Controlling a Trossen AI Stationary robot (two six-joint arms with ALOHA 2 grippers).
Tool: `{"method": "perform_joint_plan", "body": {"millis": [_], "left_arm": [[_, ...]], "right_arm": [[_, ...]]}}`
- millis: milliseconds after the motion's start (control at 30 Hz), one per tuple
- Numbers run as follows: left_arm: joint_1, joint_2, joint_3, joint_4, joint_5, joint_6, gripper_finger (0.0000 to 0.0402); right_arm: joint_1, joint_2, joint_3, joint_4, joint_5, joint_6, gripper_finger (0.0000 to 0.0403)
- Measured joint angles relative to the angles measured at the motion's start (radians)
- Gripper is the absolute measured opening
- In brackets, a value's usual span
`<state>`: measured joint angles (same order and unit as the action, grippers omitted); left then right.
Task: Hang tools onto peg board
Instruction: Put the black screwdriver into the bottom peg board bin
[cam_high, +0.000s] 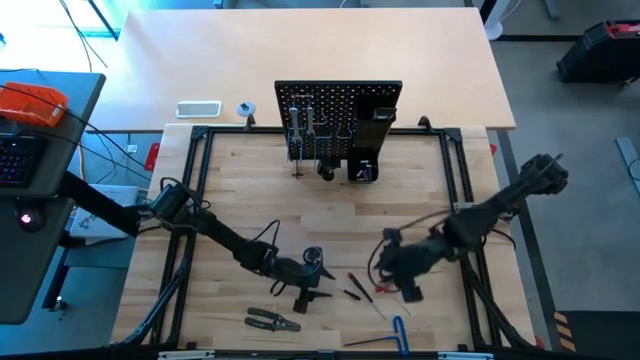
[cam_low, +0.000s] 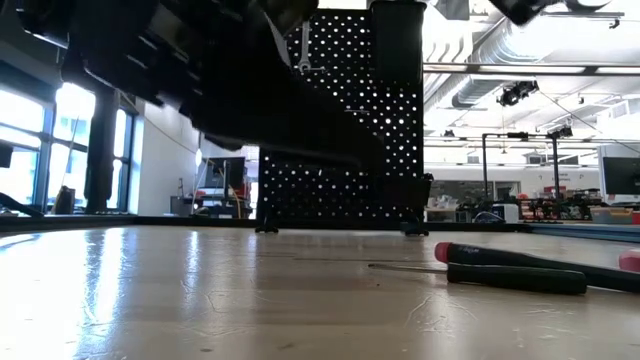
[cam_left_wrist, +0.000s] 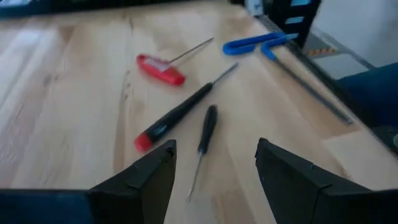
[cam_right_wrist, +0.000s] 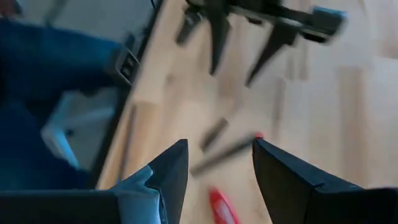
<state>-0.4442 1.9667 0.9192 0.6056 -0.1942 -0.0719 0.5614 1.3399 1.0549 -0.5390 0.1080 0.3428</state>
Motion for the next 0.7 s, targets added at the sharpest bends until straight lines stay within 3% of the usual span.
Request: {"method": "perform_joint_plan", "body": {"millis": [167,267,433,700], "left_arm": [[0.021,0.000,0.001,0.024,0.060,0.031,0.0211],[0.041,0.000,0.001,0.026,0.108,0.023,0.0211],[0.060,0.000,0.001,0.030,0.178,0.023,0.0211],[0.059,0.022,0.058,0.044,0.185,0.084,0.0211]], "right_arm": [[0.088,0.003,-0.228,0.427,0.126,0.076,0.0174],[0.127,0.003,-0.326,0.580,0.192,0.127,0.0174],[0.171,0.003,-0.384,0.604,0.226,0.218,0.0174],[0.202,0.003,-0.385,0.576,0.253,0.225,0.0174]]}}
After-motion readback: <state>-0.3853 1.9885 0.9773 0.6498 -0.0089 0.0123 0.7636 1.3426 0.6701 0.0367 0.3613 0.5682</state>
